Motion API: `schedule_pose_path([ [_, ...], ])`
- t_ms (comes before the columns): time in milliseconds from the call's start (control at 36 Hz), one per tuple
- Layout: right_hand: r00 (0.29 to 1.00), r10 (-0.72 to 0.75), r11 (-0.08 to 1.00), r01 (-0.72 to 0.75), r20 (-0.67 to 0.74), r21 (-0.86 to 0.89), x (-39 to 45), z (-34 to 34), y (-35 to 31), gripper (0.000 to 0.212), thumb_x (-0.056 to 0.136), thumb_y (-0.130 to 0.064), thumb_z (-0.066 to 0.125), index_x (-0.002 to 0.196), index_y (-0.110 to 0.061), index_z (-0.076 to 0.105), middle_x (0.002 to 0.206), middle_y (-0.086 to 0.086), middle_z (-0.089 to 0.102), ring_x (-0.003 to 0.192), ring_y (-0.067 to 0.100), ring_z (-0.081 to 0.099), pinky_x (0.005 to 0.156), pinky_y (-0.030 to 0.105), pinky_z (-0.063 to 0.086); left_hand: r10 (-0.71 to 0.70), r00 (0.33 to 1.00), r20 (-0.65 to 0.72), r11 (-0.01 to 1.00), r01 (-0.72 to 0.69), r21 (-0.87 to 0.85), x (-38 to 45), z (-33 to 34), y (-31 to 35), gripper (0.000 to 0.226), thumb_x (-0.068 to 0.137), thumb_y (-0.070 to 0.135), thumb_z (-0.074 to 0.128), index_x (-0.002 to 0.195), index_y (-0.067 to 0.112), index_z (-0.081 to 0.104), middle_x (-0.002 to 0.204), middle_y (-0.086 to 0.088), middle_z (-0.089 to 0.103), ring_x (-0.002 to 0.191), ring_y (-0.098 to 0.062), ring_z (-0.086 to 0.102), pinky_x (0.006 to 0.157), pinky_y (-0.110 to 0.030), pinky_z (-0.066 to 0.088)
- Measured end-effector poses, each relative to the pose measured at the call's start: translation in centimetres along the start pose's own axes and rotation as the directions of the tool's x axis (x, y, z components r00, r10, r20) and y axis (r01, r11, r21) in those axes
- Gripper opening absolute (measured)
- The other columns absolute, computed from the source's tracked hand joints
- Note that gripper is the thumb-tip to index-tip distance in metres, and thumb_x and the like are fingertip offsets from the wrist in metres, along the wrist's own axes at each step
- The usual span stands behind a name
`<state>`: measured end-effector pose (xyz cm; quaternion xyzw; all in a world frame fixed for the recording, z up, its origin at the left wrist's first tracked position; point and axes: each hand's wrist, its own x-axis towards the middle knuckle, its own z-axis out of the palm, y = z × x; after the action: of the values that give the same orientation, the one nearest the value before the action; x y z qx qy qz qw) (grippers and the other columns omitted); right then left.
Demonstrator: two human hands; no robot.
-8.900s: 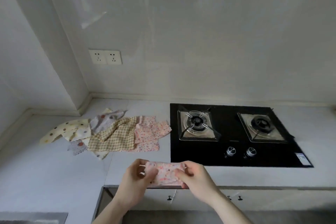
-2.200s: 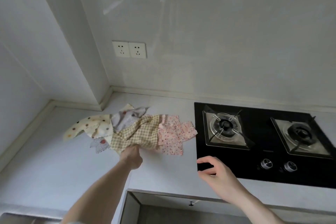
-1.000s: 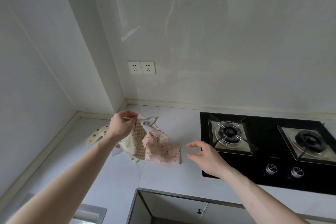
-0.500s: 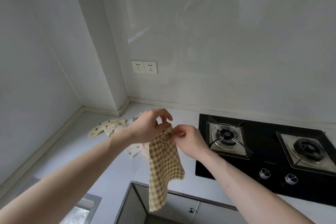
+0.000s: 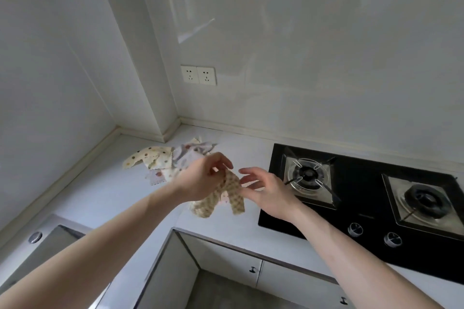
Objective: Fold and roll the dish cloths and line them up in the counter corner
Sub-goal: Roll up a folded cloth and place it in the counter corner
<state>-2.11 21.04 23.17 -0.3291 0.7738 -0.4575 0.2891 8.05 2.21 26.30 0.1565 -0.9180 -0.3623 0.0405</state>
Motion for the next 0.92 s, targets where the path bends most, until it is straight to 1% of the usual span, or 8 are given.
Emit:
schedule_pose_path([
  [167, 0.998, 0.02, 1.0, -0.019, -0.056, 0.015, -0.9, 0.8, -0.3, 0.047, 0.078, -0.049, 0.08, 0.118, -0.033, 0.062, 0.107, -0.018, 0.068, 0.092, -0.001, 0.066, 0.073, 0.014, 0.048, 0.038, 0.999, 0.028, 0.999, -0.038, 0.001, 1.0, 0.4, 2.2, 0.032, 0.094, 0.01, 0.052, 0.107, 0.036, 0.066, 0.099, 0.016, 0.069, 0.094, -0.007, 0.068, 0.082, -0.032, 0.058],
  [278, 0.982, 0.003, 1.0, -0.009, -0.189, -0.029, -1.1, 0.9, -0.4, 0.013, 0.09, -0.04, 0.069, 0.095, -0.028, 0.07, 0.094, -0.013, 0.072, 0.077, 0.0, 0.068, 0.057, 0.013, 0.05, 0.061, 0.99, 0.125, 0.997, -0.054, -0.057, 0.9, -0.2, 2.9, 0.021, 0.092, 0.026, 0.071, 0.111, 0.034, 0.065, 0.096, 0.012, 0.072, 0.068, -0.005, 0.066, 0.061, -0.015, 0.049],
  [361, 0.97, 0.003, 0.998, -0.019, -0.242, -0.068, -1.0, 0.9, -0.1, 0.013, 0.094, -0.029, 0.061, 0.091, -0.024, 0.072, 0.088, -0.009, 0.073, 0.074, 0.006, 0.07, 0.06, 0.026, 0.058, 0.062, 0.983, 0.17, 0.996, -0.051, -0.071, 0.9, -0.6, 2.4, 0.035, 0.082, 0.032, 0.083, 0.112, 0.032, 0.065, 0.095, 0.011, 0.073, 0.058, 0.0, 0.059, 0.052, -0.013, 0.044],
  [528, 0.945, 0.085, 0.981, -0.136, -0.315, -0.141, -1.0, 1.4, 0.6, 0.023, 0.095, -0.013, 0.048, 0.078, -0.02, 0.062, 0.07, -0.009, 0.063, 0.064, 0.009, 0.059, 0.058, 0.021, 0.044, 0.096, 0.966, 0.242, 0.932, -0.172, 0.318, 0.5, -0.5, -0.8, 0.021, 0.083, 0.018, 0.071, 0.102, 0.027, 0.074, 0.09, 0.018, 0.069, 0.075, 0.003, 0.062, 0.058, -0.004, 0.038],
  [611, 0.933, 0.123, 0.973, -0.18, -0.337, -0.143, -1.4, 2.0, 1.1, 0.028, 0.094, -0.008, 0.043, 0.069, -0.01, 0.055, 0.066, -0.001, 0.056, 0.067, 0.015, 0.051, 0.059, 0.026, 0.039, 0.103, 0.973, 0.208, 0.92, -0.172, 0.351, 0.2, 0.1, -2.9, 0.012, 0.087, 0.018, 0.062, 0.083, 0.028, 0.068, 0.08, 0.011, 0.066, 0.083, -0.016, 0.065, 0.064, -0.02, 0.039],
  [722, 0.913, 0.264, 0.964, -0.243, -0.312, 0.107, -2.8, 3.0, 1.1, 0.028, 0.098, -0.01, 0.038, 0.072, -0.011, 0.05, 0.066, 0.001, 0.05, 0.058, 0.008, 0.048, 0.054, 0.016, 0.04, 0.113, 0.98, 0.163, 0.955, -0.152, 0.256, -0.5, 0.3, -3.8, 0.015, 0.094, 0.015, 0.054, 0.087, 0.025, 0.062, 0.081, 0.006, 0.064, 0.078, -0.019, 0.061, 0.065, -0.027, 0.041],
  [833, 0.933, 0.341, 0.935, -0.325, -0.114, 0.139, -4.0, 4.9, 1.0, 0.013, 0.094, -0.031, 0.053, 0.104, -0.024, 0.057, 0.101, -0.003, 0.069, 0.089, 0.009, 0.065, 0.072, 0.025, 0.05, 0.165, 0.976, 0.14, 0.974, -0.183, 0.131, -0.9, 0.1, -2.5, 0.014, 0.101, 0.019, 0.051, 0.1, 0.022, 0.065, 0.078, 0.015, 0.061, 0.07, -0.002, 0.057, 0.056, -0.009, 0.035],
  [917, 0.929, 0.346, 0.929, -0.32, -0.13, 0.184, -3.6, 7.0, 0.6, 0.042, 0.083, -0.038, 0.073, 0.118, -0.026, 0.054, 0.112, -0.006, 0.067, 0.093, 0.004, 0.068, 0.073, 0.021, 0.056, 0.227, 0.958, 0.176, 0.964, -0.246, 0.096, -0.9, 0.2, -0.8, 0.018, 0.102, 0.025, 0.054, 0.102, 0.016, 0.07, 0.082, 0.01, 0.066, 0.07, -0.005, 0.06, 0.06, -0.014, 0.041],
])
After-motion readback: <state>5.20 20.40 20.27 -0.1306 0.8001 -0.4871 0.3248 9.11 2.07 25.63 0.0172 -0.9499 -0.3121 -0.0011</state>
